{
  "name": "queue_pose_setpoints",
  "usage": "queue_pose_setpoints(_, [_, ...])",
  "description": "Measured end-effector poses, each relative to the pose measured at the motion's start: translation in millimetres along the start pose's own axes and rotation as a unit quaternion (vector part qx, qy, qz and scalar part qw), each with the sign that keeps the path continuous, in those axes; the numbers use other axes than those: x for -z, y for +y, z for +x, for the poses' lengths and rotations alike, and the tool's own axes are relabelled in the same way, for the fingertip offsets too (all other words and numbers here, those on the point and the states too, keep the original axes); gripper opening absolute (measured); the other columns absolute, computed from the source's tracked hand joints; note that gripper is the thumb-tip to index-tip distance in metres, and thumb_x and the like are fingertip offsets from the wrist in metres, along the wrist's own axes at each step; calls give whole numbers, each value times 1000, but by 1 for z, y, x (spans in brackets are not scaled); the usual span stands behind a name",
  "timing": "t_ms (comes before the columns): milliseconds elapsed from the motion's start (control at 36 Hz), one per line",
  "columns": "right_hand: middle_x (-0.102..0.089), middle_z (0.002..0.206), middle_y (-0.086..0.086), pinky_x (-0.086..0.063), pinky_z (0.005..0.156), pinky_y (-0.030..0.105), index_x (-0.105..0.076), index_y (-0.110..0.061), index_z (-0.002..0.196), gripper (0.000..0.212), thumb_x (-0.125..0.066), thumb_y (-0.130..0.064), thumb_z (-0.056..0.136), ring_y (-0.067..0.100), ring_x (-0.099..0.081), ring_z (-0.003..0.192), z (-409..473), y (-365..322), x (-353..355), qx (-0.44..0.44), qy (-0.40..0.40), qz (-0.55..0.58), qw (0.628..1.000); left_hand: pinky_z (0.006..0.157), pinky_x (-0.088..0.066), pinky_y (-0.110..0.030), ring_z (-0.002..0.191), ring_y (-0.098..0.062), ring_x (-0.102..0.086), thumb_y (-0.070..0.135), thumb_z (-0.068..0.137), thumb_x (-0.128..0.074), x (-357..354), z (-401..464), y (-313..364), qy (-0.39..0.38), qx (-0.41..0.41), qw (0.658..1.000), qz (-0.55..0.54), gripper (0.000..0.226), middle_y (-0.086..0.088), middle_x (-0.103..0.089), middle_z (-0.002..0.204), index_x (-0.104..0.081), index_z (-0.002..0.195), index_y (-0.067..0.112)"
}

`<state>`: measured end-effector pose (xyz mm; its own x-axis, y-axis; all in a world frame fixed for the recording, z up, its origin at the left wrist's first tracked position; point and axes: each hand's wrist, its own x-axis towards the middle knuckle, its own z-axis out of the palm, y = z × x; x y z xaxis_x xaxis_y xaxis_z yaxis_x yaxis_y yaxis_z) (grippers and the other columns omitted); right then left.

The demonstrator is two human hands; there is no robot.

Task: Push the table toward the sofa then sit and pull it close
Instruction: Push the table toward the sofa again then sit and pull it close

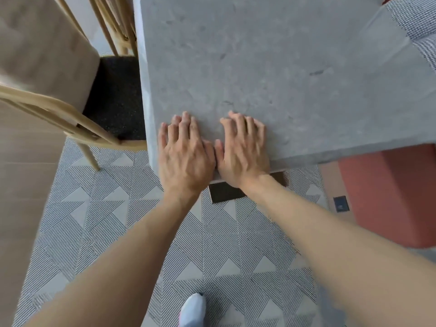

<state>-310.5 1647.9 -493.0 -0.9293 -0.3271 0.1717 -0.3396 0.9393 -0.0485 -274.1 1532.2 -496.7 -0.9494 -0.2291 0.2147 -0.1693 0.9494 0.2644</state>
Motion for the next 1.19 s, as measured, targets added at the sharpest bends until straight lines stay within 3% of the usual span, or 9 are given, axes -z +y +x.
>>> queue_pose_setpoints(222, [-55,135,6,-32,105,44,-55,-15,122,46,-34,-38,87,26,-49,123,7,-2,-6,-2,37,-7,999,120,-20,-46,142,-34,-37,41,87,-16,-5,6,-5,9,-19,999,-24,77,-18,-48,148,-53,138,-2])
queue_pose_setpoints(333, [-56,131,4,-33,104,45,-56,-16,120,45,-37,-38,87,25,-49,123,22,-16,-10,-10,42,4,999,115,-29,-42,140,-27,-40,32,90,-37,-6,21,-23,34,-1,999,-37,56,-9,-53,147,-59,134,6])
queue_pose_setpoints(472, [-60,125,7,-36,100,48,-58,-14,114,42,-37,-37,86,27,-52,118,50,-44,-18,-27,55,16,998,109,-37,-43,140,-14,-43,29,86,-39,-8,52,-51,61,14,997,-52,51,4,-56,144,-66,128,18])
queue_pose_setpoints(722, [-61,114,6,-36,99,50,-59,-13,105,44,-28,-36,83,27,-53,111,75,-66,-25,-38,78,19,996,114,-36,-39,135,-13,-50,28,83,-36,-10,78,-76,109,-3,991,-83,52,3,-63,137,-72,118,17])
queue_pose_setpoints(944, [-63,110,6,-36,96,49,-61,-15,103,40,-33,-35,83,27,-54,109,87,-77,-34,-49,98,18,994,116,-35,-34,134,-13,-52,25,84,-38,-9,90,-87,124,-18,988,-92,47,0,-64,134,-74,113,16])
queue_pose_setpoints(1111, [-63,112,4,-35,95,49,-62,-17,104,37,-39,-36,83,24,-54,112,105,-89,-41,-58,108,23,992,111,-37,-31,127,-16,-57,14,84,-42,-15,108,-103,134,-44,986,-86,35,-7,-71,123,-73,98,6])
queue_pose_setpoints(1194, [-63,113,3,-36,94,48,-62,-17,106,37,-39,-37,84,23,-53,113,115,-96,-44,-60,108,23,992,107,-42,-30,131,-9,-53,18,86,-40,-16,118,-112,136,-40,987,-76,37,0,-70,126,-73,99,10])
